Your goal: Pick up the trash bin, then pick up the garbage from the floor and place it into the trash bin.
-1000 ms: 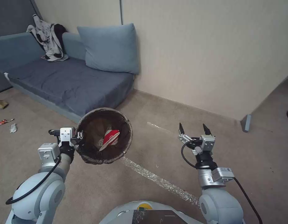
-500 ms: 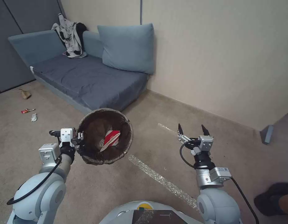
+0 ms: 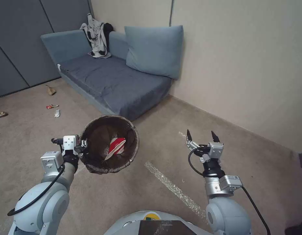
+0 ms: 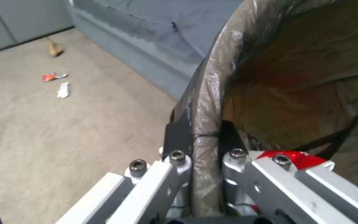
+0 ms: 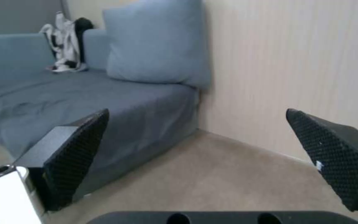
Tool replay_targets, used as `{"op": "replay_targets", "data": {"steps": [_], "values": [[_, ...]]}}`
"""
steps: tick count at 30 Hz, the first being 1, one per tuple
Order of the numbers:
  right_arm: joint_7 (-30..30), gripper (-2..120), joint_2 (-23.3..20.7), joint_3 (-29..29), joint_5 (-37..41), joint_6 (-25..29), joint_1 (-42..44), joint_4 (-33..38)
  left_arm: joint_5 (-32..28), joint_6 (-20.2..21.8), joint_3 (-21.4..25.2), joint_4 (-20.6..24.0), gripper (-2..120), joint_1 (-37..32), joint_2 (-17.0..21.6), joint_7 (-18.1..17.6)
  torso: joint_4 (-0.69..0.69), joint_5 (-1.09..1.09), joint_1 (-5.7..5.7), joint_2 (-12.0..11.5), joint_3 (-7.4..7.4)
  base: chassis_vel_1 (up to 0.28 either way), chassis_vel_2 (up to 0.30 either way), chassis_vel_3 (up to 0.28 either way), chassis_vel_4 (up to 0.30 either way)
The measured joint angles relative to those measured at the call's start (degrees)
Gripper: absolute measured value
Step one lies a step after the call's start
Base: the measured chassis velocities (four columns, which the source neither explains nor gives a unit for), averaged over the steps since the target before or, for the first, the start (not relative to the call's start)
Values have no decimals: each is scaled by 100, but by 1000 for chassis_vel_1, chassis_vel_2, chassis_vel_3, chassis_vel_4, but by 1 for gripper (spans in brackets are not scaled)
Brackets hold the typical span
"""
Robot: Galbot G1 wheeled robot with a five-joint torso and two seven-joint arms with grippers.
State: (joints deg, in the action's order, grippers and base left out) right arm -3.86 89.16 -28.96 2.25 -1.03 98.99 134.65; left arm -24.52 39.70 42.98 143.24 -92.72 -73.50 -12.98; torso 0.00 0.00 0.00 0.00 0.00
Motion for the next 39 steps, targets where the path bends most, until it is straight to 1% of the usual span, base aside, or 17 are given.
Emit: {"op": "replay_targets", "data": {"steps": [1,2,12,13,14,16,17,29,32,39], "values": [[-2,100,-5,1,-1,0,1,0,0,0,0,0,2,0,-3,0,-1,0,0,0,0,62,62,64,76],[-3,100,-9,3,-1,-1,1,0,0,0,0,0,2,-1,-9,-1,0,0,0,0,0,62,81,73,76],[-18,100,-20,17,-1,-30,-3,6,0,2,0,0,2,-1,-29,-2,0,0,0,0,0,65,71,71,67],[-23,100,-21,19,-1,-31,0,7,-1,3,0,0,2,-2,-30,-2,-1,0,0,0,0,58,52,56,60],[-26,100,-22,21,-1,-31,1,7,-1,3,0,0,2,-4,-31,-2,0,0,0,0,0,63,52,63,56],[-31,100,-20,24,-1,-31,2,7,-1,3,0,0,2,-5,-31,-2,-1,0,0,0,0,67,75,63,60],[-37,100,-17,29,-1,-32,2,7,-1,3,0,0,2,-9,-32,-3,0,0,0,0,0,67,62,78,60],[-72,100,-9,23,-6,-28,28,10,-1,2,-2,0,2,-25,-30,-5,-1,0,0,0,0,72,72,78,67],[-76,100,-9,24,-5,-29,26,12,0,0,-2,0,2,-26,-31,-5,1,0,0,0,0,65,77,68,84],[-80,100,-15,25,2,-73,35,13,2,-5,-7,0,2,-25,-32,-4,-1,0,0,0,0,65,62,66,81]]}}
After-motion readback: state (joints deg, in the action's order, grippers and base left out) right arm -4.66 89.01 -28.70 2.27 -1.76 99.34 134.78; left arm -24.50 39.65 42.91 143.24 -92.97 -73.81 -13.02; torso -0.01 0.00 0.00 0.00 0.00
